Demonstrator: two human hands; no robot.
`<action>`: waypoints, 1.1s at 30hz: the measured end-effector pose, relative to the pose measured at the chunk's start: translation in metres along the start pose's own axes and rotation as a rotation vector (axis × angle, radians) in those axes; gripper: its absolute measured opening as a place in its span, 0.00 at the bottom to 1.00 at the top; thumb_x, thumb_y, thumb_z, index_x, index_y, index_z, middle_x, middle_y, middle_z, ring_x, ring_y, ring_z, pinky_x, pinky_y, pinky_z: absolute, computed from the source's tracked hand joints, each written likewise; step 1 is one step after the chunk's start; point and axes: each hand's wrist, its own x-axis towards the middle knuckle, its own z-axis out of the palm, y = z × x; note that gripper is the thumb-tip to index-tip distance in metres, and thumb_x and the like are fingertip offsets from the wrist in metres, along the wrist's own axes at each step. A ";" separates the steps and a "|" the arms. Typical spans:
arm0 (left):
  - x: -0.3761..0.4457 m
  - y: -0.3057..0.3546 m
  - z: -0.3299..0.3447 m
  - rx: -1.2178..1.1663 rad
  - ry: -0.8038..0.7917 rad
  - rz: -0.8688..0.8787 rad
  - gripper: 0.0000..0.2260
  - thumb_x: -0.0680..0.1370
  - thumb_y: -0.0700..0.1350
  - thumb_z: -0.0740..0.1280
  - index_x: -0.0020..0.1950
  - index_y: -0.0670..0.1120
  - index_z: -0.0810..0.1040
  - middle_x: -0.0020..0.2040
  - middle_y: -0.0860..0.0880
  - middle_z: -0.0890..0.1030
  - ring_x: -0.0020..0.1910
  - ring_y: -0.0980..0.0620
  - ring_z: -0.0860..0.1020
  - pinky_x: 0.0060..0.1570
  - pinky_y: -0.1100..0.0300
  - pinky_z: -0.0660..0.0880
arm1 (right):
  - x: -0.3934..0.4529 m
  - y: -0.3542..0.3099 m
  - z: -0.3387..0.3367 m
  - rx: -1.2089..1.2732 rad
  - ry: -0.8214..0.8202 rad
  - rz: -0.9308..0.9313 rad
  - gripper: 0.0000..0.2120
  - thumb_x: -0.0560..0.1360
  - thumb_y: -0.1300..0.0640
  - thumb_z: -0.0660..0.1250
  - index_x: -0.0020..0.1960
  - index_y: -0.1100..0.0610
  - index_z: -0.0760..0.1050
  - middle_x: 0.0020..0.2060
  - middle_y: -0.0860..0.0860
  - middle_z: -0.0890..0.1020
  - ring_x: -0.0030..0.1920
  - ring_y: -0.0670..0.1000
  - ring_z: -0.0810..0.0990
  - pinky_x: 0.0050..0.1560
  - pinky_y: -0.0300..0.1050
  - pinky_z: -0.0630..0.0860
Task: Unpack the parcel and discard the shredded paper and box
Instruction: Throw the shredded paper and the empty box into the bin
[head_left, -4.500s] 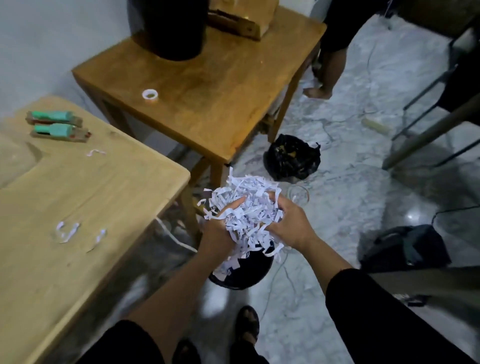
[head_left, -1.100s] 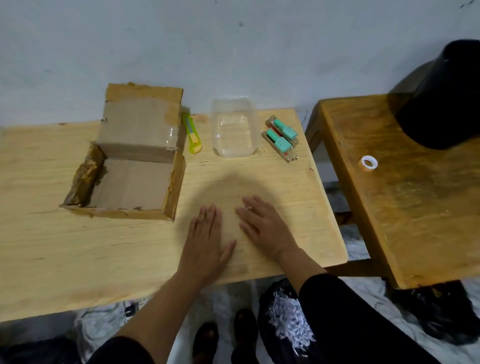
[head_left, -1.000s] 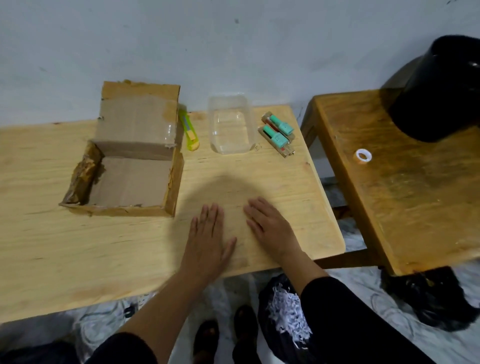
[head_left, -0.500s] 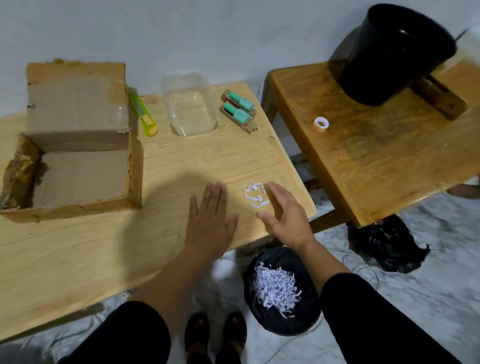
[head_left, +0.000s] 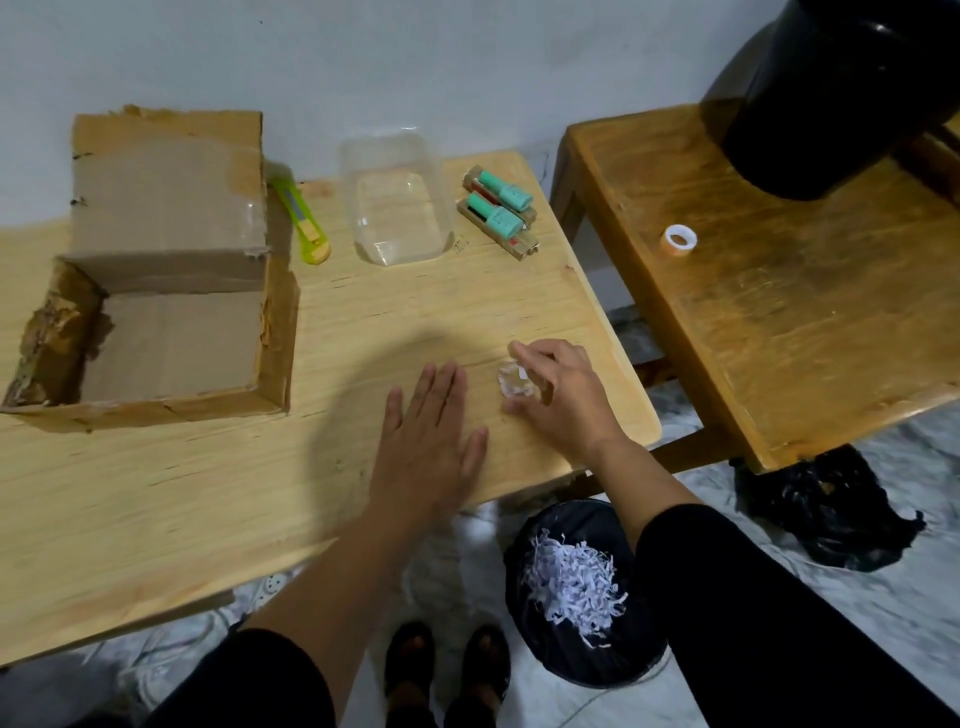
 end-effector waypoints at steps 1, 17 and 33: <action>0.000 0.000 0.000 0.003 -0.004 0.000 0.30 0.76 0.58 0.45 0.75 0.45 0.52 0.77 0.48 0.55 0.75 0.51 0.50 0.72 0.47 0.45 | 0.002 -0.002 0.002 -0.013 -0.001 -0.018 0.28 0.69 0.58 0.73 0.68 0.54 0.70 0.58 0.51 0.73 0.59 0.48 0.65 0.59 0.30 0.60; 0.001 0.001 0.003 0.047 0.015 0.000 0.29 0.77 0.58 0.46 0.75 0.45 0.54 0.76 0.47 0.57 0.75 0.50 0.52 0.72 0.47 0.48 | -0.014 -0.006 0.027 0.141 0.309 0.019 0.09 0.72 0.58 0.69 0.50 0.60 0.82 0.41 0.55 0.80 0.43 0.52 0.78 0.47 0.43 0.74; -0.011 0.082 0.016 -0.032 -0.113 0.308 0.27 0.77 0.51 0.47 0.70 0.37 0.64 0.70 0.38 0.67 0.70 0.38 0.64 0.64 0.36 0.62 | -0.130 0.024 0.004 0.376 0.712 0.535 0.07 0.72 0.58 0.71 0.47 0.60 0.83 0.46 0.55 0.81 0.42 0.48 0.76 0.38 0.23 0.67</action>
